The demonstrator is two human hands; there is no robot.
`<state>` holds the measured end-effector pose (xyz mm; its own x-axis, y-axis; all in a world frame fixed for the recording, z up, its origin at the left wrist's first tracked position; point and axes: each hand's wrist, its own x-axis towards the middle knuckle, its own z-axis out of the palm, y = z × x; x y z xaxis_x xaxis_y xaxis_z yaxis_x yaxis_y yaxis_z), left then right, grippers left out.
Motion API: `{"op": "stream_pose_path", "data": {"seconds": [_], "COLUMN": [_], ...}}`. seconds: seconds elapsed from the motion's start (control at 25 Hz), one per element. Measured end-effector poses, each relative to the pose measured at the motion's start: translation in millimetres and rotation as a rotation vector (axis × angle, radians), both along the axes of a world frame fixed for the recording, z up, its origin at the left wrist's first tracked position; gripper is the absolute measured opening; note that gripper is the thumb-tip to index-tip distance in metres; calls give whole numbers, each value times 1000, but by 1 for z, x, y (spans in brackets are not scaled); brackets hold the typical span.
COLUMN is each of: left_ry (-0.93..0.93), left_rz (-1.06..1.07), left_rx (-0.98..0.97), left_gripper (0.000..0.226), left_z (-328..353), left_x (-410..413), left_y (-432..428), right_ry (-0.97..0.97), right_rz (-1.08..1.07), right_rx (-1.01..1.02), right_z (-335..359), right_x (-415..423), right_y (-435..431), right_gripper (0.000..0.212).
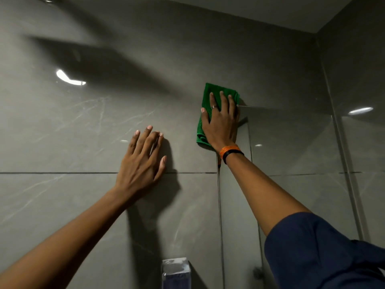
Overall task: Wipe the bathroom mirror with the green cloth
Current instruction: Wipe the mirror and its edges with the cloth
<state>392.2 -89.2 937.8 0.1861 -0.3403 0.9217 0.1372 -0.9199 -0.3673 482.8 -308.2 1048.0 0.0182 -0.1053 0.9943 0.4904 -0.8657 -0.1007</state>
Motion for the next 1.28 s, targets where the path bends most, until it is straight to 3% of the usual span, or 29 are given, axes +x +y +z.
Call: {"op": "stream_pose_path", "data": {"seconds": [0.24, 0.4, 0.64, 0.8, 0.96, 1.12, 1.28], "left_ry": [35, 57, 141, 136, 301, 613, 983], "left_rz": [94, 102, 86, -50, -154, -211, -132], "left_rx": [-11, -43, -120, -207, -340, -566, -785], "left_gripper": [67, 65, 63, 57, 53, 52, 55], "left_z": [-15, -41, -89, -146, -271, -451, -638], "left_x": [-31, -55, -97, -119, -147, -190, -249], "left_y": [42, 68, 113, 136, 139, 126, 110], "right_ry": [-156, -151, -319, -358, -96, 398, 771], "right_rz": [-14, 3, 22, 88, 243, 370, 338], "right_rx": [-210, -329, -201, -108, -144, -194, -321], "right_z": [-37, -78, -140, -196, -330, -540, -749], "right_x": [-28, -48, -76, -113, -159, -213, -280], "right_y": [41, 94, 142, 163, 190, 199, 188], "right_gripper": [46, 47, 26, 19, 24, 25, 22]}}
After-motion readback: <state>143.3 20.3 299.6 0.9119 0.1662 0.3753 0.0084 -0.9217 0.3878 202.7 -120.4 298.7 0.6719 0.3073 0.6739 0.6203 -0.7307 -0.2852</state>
